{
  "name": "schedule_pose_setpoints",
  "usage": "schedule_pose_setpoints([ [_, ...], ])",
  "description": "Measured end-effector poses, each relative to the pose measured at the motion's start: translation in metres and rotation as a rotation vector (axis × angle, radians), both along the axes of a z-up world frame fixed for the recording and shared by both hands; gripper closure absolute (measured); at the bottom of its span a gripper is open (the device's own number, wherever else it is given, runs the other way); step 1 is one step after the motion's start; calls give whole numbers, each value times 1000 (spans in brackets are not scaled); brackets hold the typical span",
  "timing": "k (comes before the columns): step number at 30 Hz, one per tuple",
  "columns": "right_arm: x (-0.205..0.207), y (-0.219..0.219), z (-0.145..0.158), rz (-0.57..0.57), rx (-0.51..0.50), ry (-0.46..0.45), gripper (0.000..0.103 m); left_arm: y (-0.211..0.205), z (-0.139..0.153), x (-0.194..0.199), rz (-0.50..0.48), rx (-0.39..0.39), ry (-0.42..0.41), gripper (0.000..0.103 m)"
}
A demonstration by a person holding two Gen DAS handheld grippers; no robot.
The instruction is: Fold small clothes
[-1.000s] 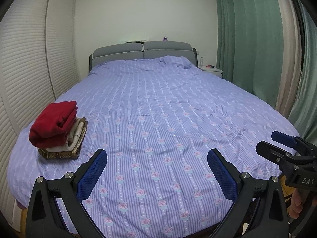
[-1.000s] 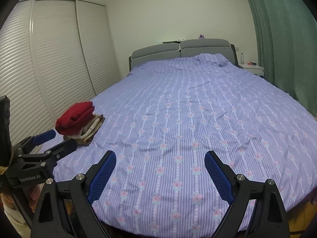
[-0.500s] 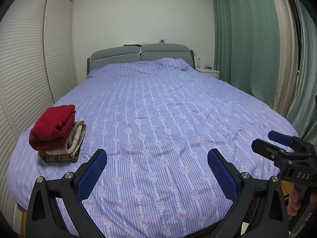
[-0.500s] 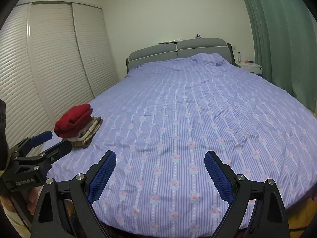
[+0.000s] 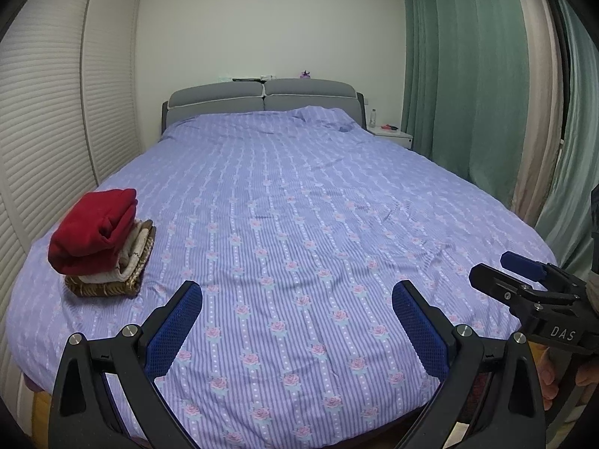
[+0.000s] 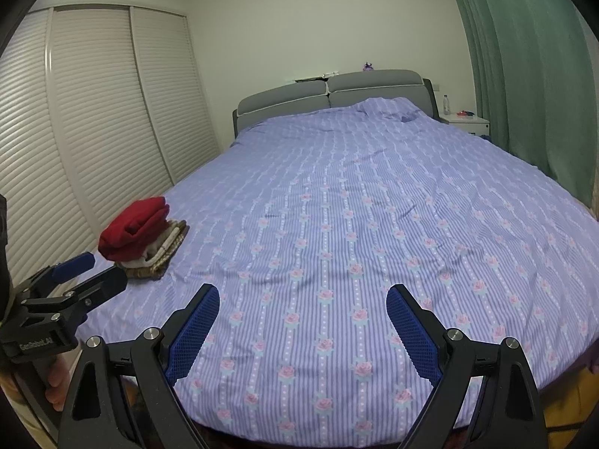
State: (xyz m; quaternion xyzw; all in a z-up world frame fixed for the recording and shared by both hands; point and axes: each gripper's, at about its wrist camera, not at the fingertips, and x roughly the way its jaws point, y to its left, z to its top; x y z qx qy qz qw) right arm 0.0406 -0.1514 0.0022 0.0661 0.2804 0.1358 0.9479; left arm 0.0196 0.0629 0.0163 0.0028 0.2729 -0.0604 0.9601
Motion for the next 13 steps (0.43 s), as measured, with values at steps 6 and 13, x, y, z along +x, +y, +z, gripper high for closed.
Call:
schedule_pose_setpoints([
  [6,0,0,0,0,0,1,12,-1,-1,1,-5,-8,11,0],
  [13,0,0,0,0,1,4,12,2,-2,3,10,-26,22,0],
])
